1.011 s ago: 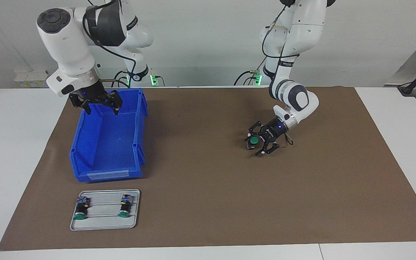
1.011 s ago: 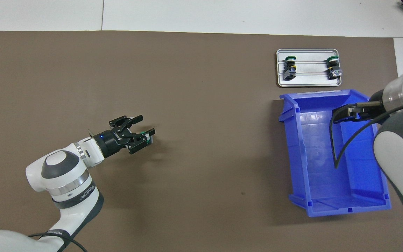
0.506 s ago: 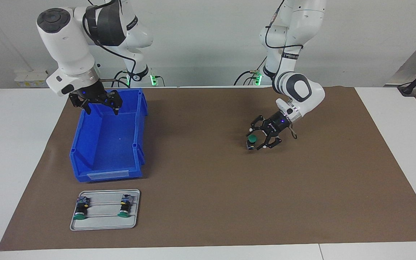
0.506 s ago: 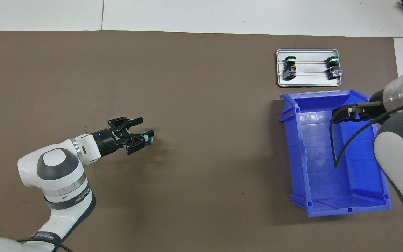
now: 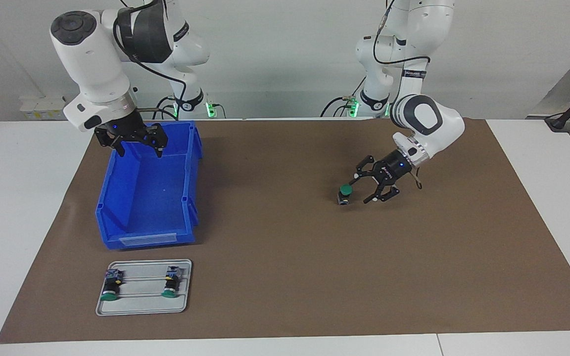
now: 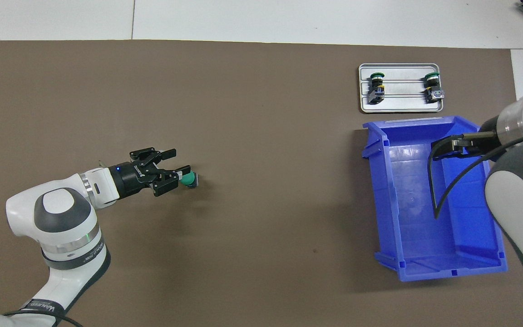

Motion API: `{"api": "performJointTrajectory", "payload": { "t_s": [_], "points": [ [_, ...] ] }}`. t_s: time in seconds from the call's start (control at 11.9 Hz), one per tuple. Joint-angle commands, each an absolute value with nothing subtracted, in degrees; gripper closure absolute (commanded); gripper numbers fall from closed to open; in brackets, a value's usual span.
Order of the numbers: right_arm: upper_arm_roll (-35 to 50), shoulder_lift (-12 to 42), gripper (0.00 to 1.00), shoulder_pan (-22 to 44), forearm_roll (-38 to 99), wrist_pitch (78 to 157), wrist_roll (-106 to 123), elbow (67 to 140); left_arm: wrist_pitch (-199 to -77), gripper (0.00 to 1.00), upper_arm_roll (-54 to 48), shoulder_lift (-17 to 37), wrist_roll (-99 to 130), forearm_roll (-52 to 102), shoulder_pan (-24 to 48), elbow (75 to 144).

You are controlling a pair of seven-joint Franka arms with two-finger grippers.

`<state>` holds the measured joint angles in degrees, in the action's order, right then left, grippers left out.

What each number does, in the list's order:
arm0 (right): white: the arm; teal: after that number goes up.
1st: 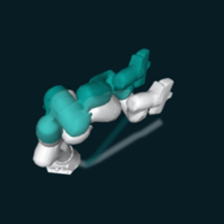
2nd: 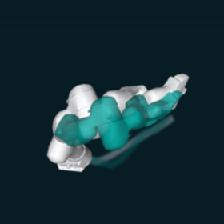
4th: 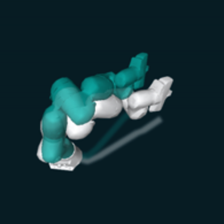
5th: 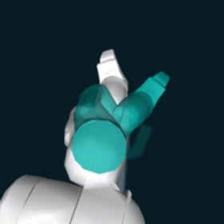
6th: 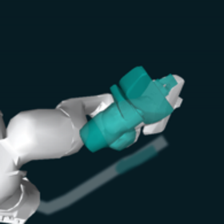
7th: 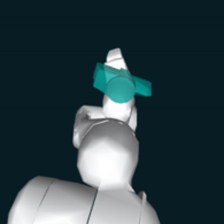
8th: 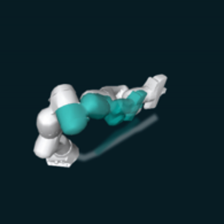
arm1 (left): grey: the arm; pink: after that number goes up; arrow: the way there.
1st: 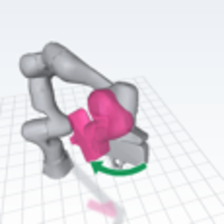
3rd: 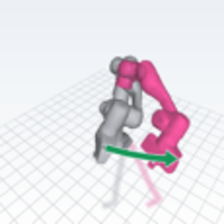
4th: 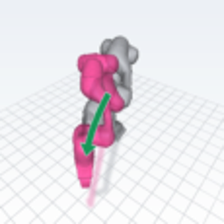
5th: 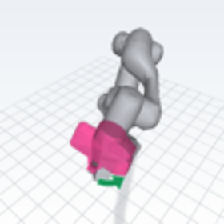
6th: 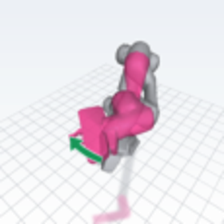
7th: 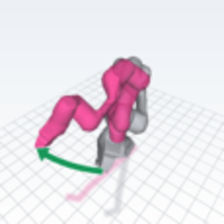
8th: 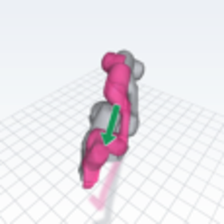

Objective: Place and press button with both arms
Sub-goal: 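Open the left gripper and draw it back from the part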

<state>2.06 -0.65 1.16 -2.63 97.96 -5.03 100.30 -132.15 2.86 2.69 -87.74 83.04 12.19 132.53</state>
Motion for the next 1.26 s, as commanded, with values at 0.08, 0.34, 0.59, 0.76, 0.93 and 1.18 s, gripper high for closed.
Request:
{"api": "performJointTrajectory", "payload": {
  "t_s": [0.08,0.34,0.59,0.76,0.93,1.18],
  "points": [
    [2.4,-2.1,0.00,0.8,-2.8,99.1,-5.9,102.1,-131.0,0.26,2.6,-0.9,-69.7,66.9,11.5,130.6],
    [2.4,-2.1,0.00,0.8,-2.8,99.1,-5.9,102.1,-131.0,0.30,2.3,-1.6,-54.0,53.8,12.5,127.5],
    [2.4,-2.1,0.00,0.8,-2.8,99.2,-5.8,102.1,-131.0,0.91,1.4,-2.0,-43.5,41.1,13.3,125.1],
    [2.4,-2.1,0.00,0.8,-2.8,99.2,-5.9,102.1,-131.3,1.00,1.3,-1.2,-35.8,31.7,15.6,123.2],
    [2.4,-2.1,0.00,0.8,-2.9,99.2,-5.8,102.1,-131.7,1.00,1.3,-0.8,-29.6,22.8,17.7,122.3],
    [2.4,-2.1,0.00,0.8,-2.8,99.2,-5.8,102.1,-133.0,1.00,1.3,-0.1,-19.9,11.8,21.6,122.3]
  ]
}}
